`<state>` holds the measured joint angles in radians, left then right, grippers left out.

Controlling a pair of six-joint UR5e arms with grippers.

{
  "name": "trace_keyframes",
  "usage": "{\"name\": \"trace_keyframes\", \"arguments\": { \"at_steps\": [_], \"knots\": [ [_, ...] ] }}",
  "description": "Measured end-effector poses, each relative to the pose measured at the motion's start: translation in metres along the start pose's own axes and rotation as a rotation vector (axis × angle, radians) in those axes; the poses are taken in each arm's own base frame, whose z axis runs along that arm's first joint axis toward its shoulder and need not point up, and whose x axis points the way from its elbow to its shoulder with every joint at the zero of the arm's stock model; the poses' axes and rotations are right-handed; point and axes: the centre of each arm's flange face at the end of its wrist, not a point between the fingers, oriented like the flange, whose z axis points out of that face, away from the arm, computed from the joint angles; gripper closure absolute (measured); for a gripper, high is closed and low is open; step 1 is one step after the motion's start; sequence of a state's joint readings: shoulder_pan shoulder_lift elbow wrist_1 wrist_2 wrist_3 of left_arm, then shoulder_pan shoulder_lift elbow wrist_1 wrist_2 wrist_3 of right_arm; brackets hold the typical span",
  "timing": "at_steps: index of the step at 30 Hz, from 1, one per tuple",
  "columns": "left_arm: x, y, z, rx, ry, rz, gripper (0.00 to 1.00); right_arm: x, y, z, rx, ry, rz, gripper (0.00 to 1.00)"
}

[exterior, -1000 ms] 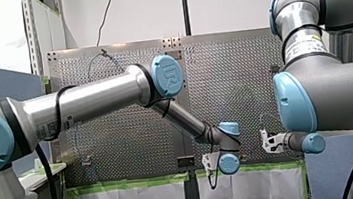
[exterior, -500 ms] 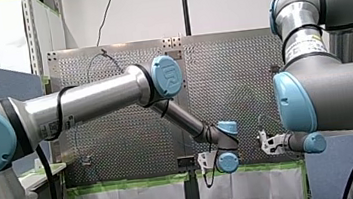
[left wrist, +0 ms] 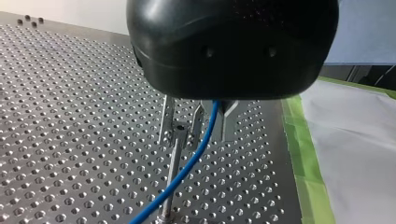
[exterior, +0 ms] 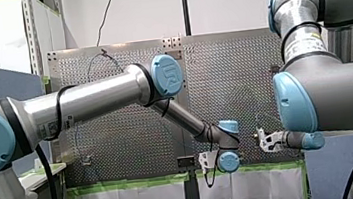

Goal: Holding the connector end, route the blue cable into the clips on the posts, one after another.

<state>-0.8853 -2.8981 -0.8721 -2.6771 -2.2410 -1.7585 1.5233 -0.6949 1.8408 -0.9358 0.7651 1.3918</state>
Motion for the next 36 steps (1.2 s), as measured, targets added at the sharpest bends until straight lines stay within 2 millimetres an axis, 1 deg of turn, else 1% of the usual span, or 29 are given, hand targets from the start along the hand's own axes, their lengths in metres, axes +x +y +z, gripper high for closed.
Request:
{"name": "trace_keyframes", "arguments": {
  "at_steps": [3, 7, 10, 13, 18, 27, 36],
  "knots": [
    [-0.006, 0.002, 0.005, 0.007, -0.002, -0.006, 1.00, 0.016, 0.005, 0.003, -0.014, 0.024, 0.001, 1.00],
    [-0.017, 0.005, 0.013, 0.016, -0.009, -0.015, 1.00, 0.043, 0.011, 0.008, -0.034, 0.069, -0.003, 1.00],
    [-0.024, 0.008, 0.019, 0.023, -0.012, -0.021, 1.00, 0.060, 0.013, 0.011, -0.036, 0.101, -0.004, 1.00],
    [-0.027, 0.013, 0.025, 0.025, -0.013, -0.024, 1.00, 0.068, 0.013, 0.014, -0.043, 0.120, 0.009, 1.00],
    [-0.029, 0.019, 0.033, 0.037, -0.012, -0.029, 1.00, 0.072, 0.012, 0.018, -0.054, 0.141, 0.041, 1.00],
    [-0.028, 0.022, 0.044, 0.084, -0.018, -0.055, 1.00, 0.072, 0.011, 0.025, -0.095, 0.177, 0.083, 1.00],
    [-0.022, 0.038, 0.059, 0.082, -0.028, -0.075, 1.00, 0.058, 0.013, 0.027, -0.116, 0.187, 0.107, 1.00]
  ]
}}
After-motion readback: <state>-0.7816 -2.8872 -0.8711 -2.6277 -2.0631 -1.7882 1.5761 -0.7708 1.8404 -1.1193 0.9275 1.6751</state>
